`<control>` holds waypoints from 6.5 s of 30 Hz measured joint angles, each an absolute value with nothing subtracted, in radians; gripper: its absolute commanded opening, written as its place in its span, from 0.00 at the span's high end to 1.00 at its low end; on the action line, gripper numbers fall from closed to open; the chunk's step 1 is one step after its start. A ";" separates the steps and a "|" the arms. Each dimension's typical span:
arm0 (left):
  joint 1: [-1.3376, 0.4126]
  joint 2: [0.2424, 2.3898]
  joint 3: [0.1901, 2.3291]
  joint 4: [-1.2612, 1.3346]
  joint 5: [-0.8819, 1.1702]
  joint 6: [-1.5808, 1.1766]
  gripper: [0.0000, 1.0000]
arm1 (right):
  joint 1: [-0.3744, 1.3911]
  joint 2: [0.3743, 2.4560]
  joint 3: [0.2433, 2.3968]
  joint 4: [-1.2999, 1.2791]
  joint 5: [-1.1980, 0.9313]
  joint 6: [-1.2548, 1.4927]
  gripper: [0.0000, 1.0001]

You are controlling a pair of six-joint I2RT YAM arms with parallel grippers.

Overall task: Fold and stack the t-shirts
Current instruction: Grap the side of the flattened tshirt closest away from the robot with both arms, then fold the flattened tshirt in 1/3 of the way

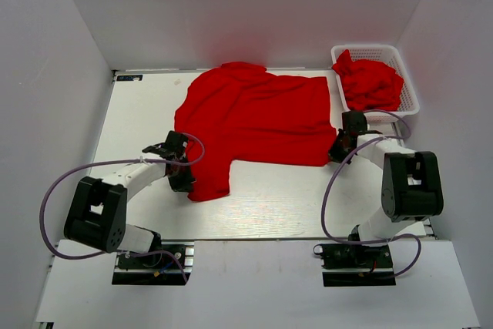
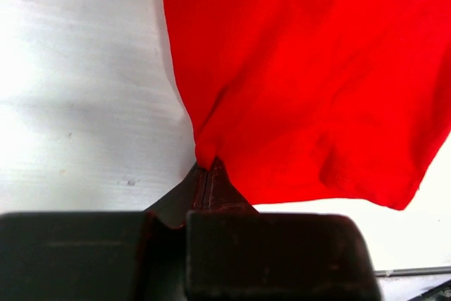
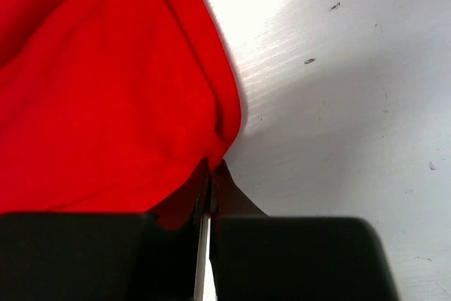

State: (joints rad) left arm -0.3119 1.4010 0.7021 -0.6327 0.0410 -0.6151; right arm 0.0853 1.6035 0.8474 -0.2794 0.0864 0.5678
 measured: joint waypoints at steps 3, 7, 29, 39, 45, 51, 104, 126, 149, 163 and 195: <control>-0.312 1.386 0.713 -0.672 0.050 -0.610 1.00 | 0.085 1.589 0.838 -0.298 0.088 0.574 1.00; -0.312 1.306 0.713 -0.760 0.091 -0.602 1.00 | 0.087 1.499 0.773 -0.400 0.099 0.574 1.00; -0.313 1.304 1.019 -1.027 0.198 -0.506 1.00 | 0.087 1.326 0.785 -0.770 0.071 0.551 1.00; -0.308 1.504 1.273 -0.842 0.145 -0.476 1.00 | 0.087 1.412 0.996 -0.759 0.095 0.521 1.00; -0.304 1.625 1.383 -0.799 0.073 -0.471 1.00 | 0.085 1.485 1.089 -0.759 0.133 0.516 1.00; -0.291 1.740 1.506 -0.770 0.010 -0.461 1.00 | 0.080 1.524 1.155 -0.759 0.158 0.516 1.00; -0.187 1.766 1.338 -0.621 -0.167 -0.332 0.00 | 0.056 1.499 1.057 -0.503 0.127 0.381 0.10; -0.139 1.768 1.077 -0.411 -0.067 -0.384 0.17 | 0.052 1.580 0.932 -0.470 0.130 0.421 0.10; -0.146 1.755 0.987 -0.260 -0.034 -0.420 1.00 | 0.026 1.583 0.848 -0.361 0.093 0.459 1.00; -0.146 1.528 0.818 -0.616 -0.133 -0.591 1.00 | 0.027 1.383 0.699 -0.569 0.076 0.499 1.00; -0.154 1.662 1.392 -0.741 -0.221 -0.451 0.00 | 0.043 1.349 1.089 -0.682 0.049 0.408 0.10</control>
